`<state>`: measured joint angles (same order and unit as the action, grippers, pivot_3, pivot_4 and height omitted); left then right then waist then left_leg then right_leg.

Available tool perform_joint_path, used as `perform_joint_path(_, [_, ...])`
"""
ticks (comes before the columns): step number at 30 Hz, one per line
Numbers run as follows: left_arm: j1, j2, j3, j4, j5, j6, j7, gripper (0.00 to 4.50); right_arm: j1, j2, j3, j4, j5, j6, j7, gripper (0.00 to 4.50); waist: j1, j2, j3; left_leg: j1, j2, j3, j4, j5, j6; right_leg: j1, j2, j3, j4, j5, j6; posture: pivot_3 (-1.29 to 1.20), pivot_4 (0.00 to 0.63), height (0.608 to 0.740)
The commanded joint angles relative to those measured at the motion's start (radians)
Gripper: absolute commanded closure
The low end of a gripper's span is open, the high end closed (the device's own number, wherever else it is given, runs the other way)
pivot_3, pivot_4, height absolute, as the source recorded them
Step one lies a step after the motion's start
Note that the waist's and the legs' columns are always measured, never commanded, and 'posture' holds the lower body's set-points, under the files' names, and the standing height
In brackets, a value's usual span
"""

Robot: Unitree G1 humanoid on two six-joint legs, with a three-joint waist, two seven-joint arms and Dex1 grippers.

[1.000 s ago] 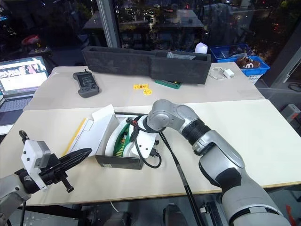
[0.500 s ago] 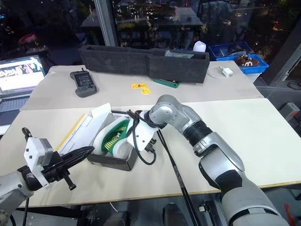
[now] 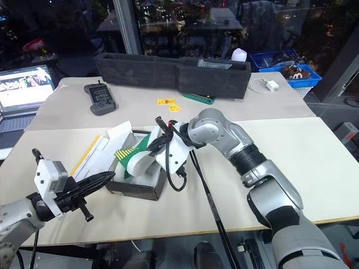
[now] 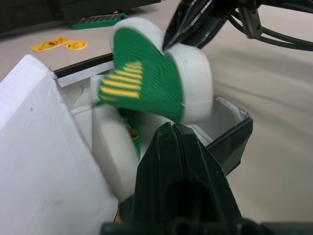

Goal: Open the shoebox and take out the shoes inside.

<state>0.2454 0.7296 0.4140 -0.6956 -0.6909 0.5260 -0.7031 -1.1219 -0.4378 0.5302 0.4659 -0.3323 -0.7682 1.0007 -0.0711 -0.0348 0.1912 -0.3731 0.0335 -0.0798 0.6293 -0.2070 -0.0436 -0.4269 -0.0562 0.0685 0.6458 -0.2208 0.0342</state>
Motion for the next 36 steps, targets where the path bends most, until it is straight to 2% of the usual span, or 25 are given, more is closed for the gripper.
perform_joint_path(1, [-0.003,0.011,0.009,-0.015,-0.002,-0.006,-0.006,4.50,-0.014,-0.045,-0.098,0.016,0.005,0.029,-0.086,4.40,0.001,0.000,0.001,0.000,0.000,0.000,0.000,0.000,0.000,0.000,0.000,0.000,0.000,0.000,0.000,0.00,0.150,0.715])
perform_joint_path(7, [-0.004,0.016,-0.010,-0.007,0.007,-0.006,-0.016,4.50,-0.012,-0.075,-0.209,0.014,0.060,0.215,-0.147,4.40,0.002,0.000,0.001,-0.001,0.000,0.000,0.000,0.000,0.000,0.000,0.000,0.000,-0.001,0.000,0.000,0.00,0.150,0.715])
perform_joint_path(11, [-0.018,0.017,-0.018,0.003,0.007,-0.006,-0.017,4.50,-0.021,-0.019,-0.335,0.031,0.160,0.490,-0.227,4.40,-0.004,0.000,0.001,-0.001,0.000,0.000,0.000,0.000,0.000,-0.001,0.000,0.000,-0.001,0.000,0.000,0.00,0.150,0.715])
perform_joint_path(15, [-0.034,0.013,-0.040,0.010,0.014,-0.009,-0.018,4.50,0.012,-0.123,-0.245,0.163,-0.158,0.584,-0.527,4.40,0.008,0.000,0.001,-0.001,0.000,0.000,0.000,0.000,0.000,-0.001,0.000,0.000,0.000,0.000,-0.001,0.00,0.150,0.715])
perform_joint_path(17, [-0.048,0.010,-0.050,0.012,0.012,-0.008,-0.013,4.50,0.077,-0.153,-0.205,0.195,-0.261,0.656,-0.654,4.40,0.017,0.000,0.001,-0.004,-0.001,0.000,0.001,0.000,0.000,-0.001,-0.001,0.000,-0.003,-0.003,-0.007,0.00,0.150,0.715])
perform_joint_path(21, [-0.061,0.014,-0.053,0.017,0.006,-0.008,-0.018,4.50,0.190,-0.176,-0.152,0.169,-0.384,0.733,-0.769,4.40,0.022,-0.001,0.001,-0.014,-0.002,0.001,0.003,0.000,-0.001,-0.006,-0.002,0.001,-0.006,-0.002,-0.005,0.00,0.150,0.715])
perform_joint_path(22, [-0.066,0.015,-0.055,0.020,0.006,-0.007,-0.019,4.50,0.213,-0.181,-0.141,0.161,-0.410,0.752,-0.788,4.40,0.017,0.000,0.001,-0.018,-0.003,0.001,0.003,0.000,-0.001,-0.011,-0.002,0.002,-0.005,0.004,0.000,0.00,0.150,0.715])
perform_joint_path(24, [-0.079,0.015,-0.062,0.024,0.005,-0.005,-0.019,4.50,0.265,-0.198,-0.111,0.160,-0.455,0.775,-0.801,4.40,0.003,0.003,0.003,-0.022,-0.003,0.002,0.003,0.001,-0.001,-0.016,-0.002,0.004,-0.003,0.008,-0.004,0.00,0.150,0.715])
perform_joint_path(26, [-0.086,0.013,-0.066,0.026,0.003,-0.002,-0.017,4.50,0.298,-0.206,-0.094,0.164,-0.474,0.785,-0.794,4.40,0.003,0.003,0.003,-0.020,-0.002,0.001,0.003,0.001,-0.001,-0.014,-0.001,0.002,-0.003,0.008,-0.004,0.00,0.150,0.715])
perform_joint_path(30, [-0.080,0.010,-0.064,0.026,-0.001,-0.003,-0.019,4.50,0.356,-0.202,-0.096,0.125,-0.449,0.779,-0.741,4.40,0.007,0.002,0.002,-0.017,-0.002,0.001,0.006,0.001,-0.001,-0.009,-0.001,0.002,-0.004,0.004,0.004,0.00,0.150,0.715])
perform_joint_path(34, [-0.088,0.010,-0.072,0.031,-0.004,0.000,-0.017,4.50,0.458,-0.191,-0.116,-0.001,-0.357,0.781,-0.575,4.40,0.006,-0.002,0.000,-0.010,-0.002,0.001,0.009,0.001,-0.001,0.002,-0.001,0.001,-0.006,0.003,0.002,0.00,0.150,0.715])
perform_joint_path(36, [-0.090,0.010,-0.075,0.034,-0.002,-0.001,-0.018,4.50,0.479,-0.182,-0.153,-0.049,-0.310,0.814,-0.526,3.50,0.004,-0.003,-0.001,-0.008,-0.001,0.001,0.009,0.001,-0.001,0.003,-0.001,0.001,-0.006,0.002,0.002,0.00,0.150,0.715])
